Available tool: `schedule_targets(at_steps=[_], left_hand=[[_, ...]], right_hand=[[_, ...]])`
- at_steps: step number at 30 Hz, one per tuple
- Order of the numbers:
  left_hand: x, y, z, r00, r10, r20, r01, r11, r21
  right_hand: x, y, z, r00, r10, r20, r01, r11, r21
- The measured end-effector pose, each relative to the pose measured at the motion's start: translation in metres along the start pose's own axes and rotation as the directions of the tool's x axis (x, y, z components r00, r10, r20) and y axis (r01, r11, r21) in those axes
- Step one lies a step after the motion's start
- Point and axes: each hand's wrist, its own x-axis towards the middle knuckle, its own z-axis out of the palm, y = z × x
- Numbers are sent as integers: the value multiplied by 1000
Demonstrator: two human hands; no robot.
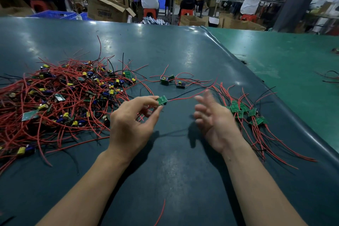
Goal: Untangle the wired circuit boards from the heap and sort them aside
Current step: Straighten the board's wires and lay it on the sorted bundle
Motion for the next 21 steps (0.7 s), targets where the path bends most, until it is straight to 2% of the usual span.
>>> schedule_targets(at_steps=[2, 4, 7, 9, 11, 14, 18, 19, 21], left_hand=[[-1, 1, 0, 999, 20, 45, -18, 999, -27], [-2, 1, 1, 986, 74, 149, -65, 996, -59], [-2, -1, 0, 975, 89, 206, -70, 993, -99], [-1, -3, -1, 979, 89, 184, -83, 996, -41], [1, -7, -4, 984, 117, 132, -126, 990, 60], [7, -17, -11, 988, 152, 26, -154, 968, 197], [11, -27, -21, 990, 28, -142, 20, 945, 326], [11, -28, -23, 987, -16, -160, 72, 935, 346], [11, -29, -23, 983, -101, -150, 155, 900, 408]], right_hand=[[-8, 12, 11, 962, 89, 259, -54, 989, -139], [-14, 20, 19, 909, 75, 411, -8, 987, -163], [-16, 22, 21, 910, -16, 414, 112, 972, -208], [-15, 21, 20, 924, -47, 379, 160, 948, -273], [-13, 19, 20, 951, -105, 292, 196, 933, -301], [-9, 10, 16, 961, -265, 82, 277, 931, -237], [-5, 2, 8, 871, -432, -233, 420, 902, -102], [-3, 0, 5, 852, -414, -321, 428, 903, -29], [0, -4, -1, 881, -243, -406, 351, 910, 218]])
